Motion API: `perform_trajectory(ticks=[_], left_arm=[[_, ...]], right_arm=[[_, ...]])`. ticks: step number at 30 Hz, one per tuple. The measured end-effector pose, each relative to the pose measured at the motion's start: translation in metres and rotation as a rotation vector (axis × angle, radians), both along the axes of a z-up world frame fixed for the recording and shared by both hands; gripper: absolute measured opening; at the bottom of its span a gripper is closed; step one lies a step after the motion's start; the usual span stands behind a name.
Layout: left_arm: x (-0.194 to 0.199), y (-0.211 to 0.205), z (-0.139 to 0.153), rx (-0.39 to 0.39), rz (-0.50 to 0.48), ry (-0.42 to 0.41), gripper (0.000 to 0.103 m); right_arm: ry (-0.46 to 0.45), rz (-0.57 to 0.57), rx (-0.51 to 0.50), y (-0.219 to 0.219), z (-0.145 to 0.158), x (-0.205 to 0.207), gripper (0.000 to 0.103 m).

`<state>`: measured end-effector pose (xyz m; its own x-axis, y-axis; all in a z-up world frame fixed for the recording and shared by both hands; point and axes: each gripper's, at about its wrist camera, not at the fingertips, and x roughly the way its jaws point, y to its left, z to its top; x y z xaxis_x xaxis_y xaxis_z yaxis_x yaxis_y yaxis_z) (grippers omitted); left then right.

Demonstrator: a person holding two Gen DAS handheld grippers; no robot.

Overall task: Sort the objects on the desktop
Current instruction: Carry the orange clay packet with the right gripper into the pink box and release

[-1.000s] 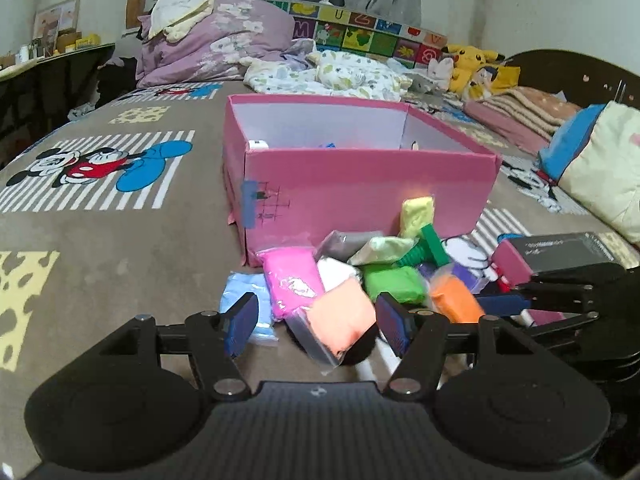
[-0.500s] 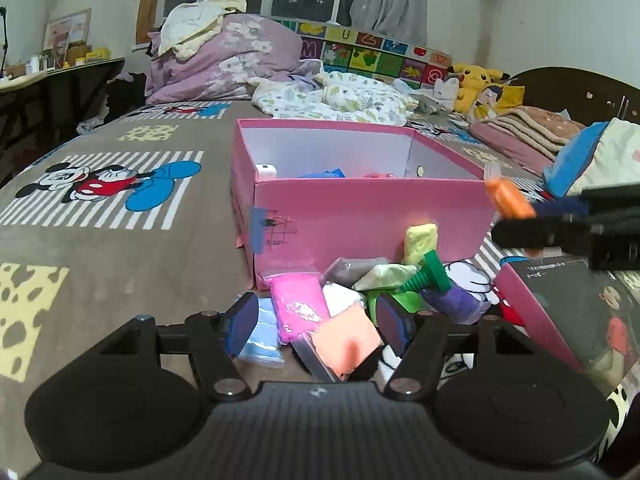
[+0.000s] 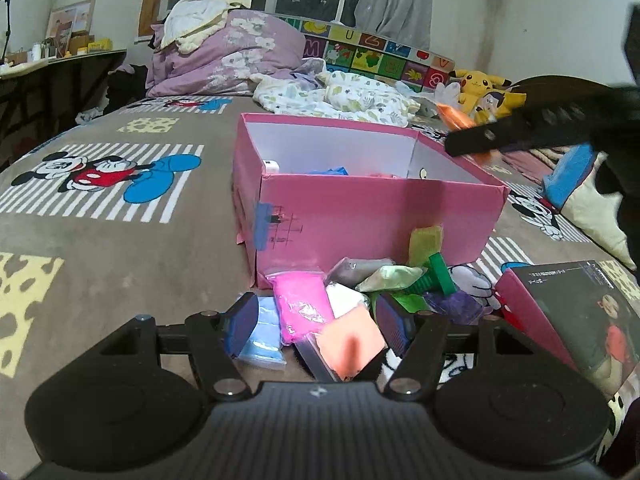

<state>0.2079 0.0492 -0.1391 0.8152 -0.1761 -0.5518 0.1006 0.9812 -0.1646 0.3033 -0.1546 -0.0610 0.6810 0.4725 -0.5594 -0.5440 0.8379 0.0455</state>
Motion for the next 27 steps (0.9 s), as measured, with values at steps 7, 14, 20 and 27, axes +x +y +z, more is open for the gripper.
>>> perform_trajectory(ticks=[7, 14, 20, 27], left_arm=[[0.005, 0.003, -0.005, -0.015, -0.002, 0.012, 0.064], [0.007, 0.01, -0.006, -0.035, -0.002, 0.014, 0.064], [0.01, 0.015, -0.009, -0.047, 0.002, 0.024, 0.064], [0.012, 0.014, -0.012, -0.052, -0.008, 0.03, 0.064]], right_arm=[[0.094, -0.052, -0.018, 0.014, -0.011, 0.057, 0.038], [0.143, -0.07, -0.118, 0.032, -0.031, 0.091, 0.038], [0.172, -0.085, -0.162, 0.038, -0.043, 0.108, 0.038], [0.196, -0.098, -0.211, 0.043, -0.053, 0.121, 0.038]])
